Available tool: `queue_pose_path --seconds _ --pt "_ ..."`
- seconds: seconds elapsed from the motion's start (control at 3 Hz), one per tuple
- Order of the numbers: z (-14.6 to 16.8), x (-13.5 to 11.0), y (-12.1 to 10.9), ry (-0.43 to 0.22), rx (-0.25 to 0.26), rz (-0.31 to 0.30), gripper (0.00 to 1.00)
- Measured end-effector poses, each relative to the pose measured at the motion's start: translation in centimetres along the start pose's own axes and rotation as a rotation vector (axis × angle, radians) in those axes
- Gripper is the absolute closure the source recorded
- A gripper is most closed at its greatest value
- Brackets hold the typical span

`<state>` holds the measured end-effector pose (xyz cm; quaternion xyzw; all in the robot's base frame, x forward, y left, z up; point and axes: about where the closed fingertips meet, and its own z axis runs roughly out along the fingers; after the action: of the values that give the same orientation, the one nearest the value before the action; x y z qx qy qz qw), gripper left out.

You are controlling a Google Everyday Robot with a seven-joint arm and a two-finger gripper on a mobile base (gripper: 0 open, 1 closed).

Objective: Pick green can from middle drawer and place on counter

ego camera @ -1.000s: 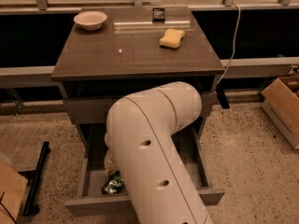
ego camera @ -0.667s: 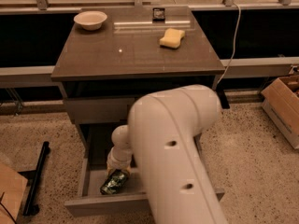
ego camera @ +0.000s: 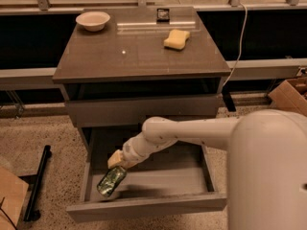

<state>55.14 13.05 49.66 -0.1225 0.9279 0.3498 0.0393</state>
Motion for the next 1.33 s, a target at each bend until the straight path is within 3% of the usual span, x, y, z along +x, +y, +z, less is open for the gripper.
queue_pose_path --seconds 0.33,0.67,1.0,1.33 --pt "-6.2 0.2 -0.8 -0.059 -0.089 -0.040 1.00" --pt "-13.5 0.7 -2.2 -0.143 -0.146 -0.063 1.00" --pt "-21.0 1.8 -2.7 -0.236 -0.161 -0.094 1.00" --pt "-27.9 2.6 -1.5 -0.323 -0.103 -0.151 1.00"
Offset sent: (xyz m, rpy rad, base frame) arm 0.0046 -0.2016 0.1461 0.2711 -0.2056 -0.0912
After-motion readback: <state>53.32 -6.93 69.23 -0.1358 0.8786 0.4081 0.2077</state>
